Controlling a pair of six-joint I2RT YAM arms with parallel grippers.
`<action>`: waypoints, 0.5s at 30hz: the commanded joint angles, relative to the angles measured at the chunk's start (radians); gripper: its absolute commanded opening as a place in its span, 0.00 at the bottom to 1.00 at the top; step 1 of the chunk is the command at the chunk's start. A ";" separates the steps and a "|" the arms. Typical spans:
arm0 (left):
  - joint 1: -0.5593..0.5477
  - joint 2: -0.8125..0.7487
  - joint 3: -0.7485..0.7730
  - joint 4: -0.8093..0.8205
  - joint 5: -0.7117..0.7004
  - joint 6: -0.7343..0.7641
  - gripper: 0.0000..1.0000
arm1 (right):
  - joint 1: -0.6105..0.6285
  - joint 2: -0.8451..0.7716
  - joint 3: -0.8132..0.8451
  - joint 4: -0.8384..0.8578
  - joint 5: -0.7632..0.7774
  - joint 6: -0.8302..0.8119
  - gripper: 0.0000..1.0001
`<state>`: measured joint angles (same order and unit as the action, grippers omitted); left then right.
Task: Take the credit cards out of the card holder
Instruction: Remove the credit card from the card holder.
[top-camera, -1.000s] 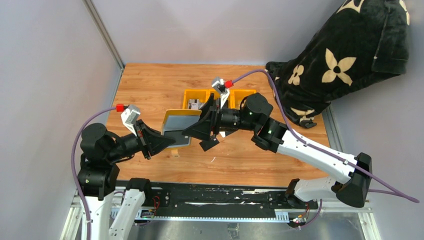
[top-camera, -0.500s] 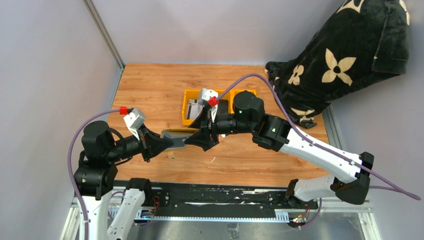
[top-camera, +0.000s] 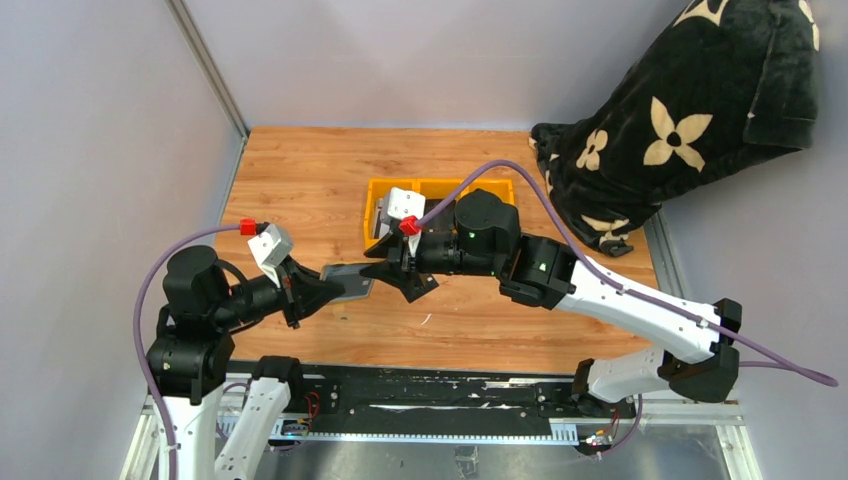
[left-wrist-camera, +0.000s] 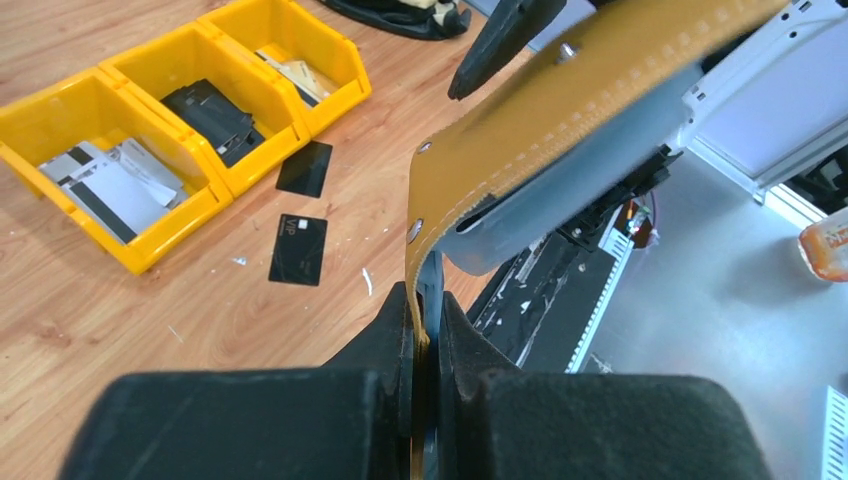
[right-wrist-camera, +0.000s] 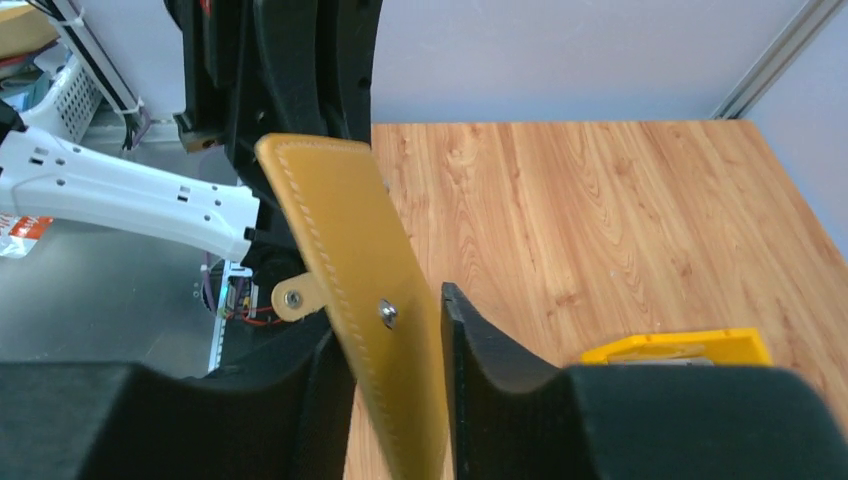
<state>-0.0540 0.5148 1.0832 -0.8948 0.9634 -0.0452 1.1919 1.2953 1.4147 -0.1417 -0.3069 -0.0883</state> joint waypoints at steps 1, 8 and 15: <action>0.003 -0.017 0.035 -0.031 0.000 0.077 0.00 | 0.020 0.035 0.076 -0.044 0.005 -0.058 0.35; 0.003 -0.003 0.057 -0.045 -0.004 0.104 0.00 | 0.022 0.071 0.127 -0.097 -0.049 -0.049 0.09; 0.002 -0.002 0.057 -0.041 0.007 0.053 0.79 | -0.024 0.012 0.081 0.048 -0.084 0.160 0.00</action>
<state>-0.0540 0.5106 1.1206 -0.9447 0.9497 0.0296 1.1980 1.3571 1.5154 -0.2073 -0.3359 -0.0868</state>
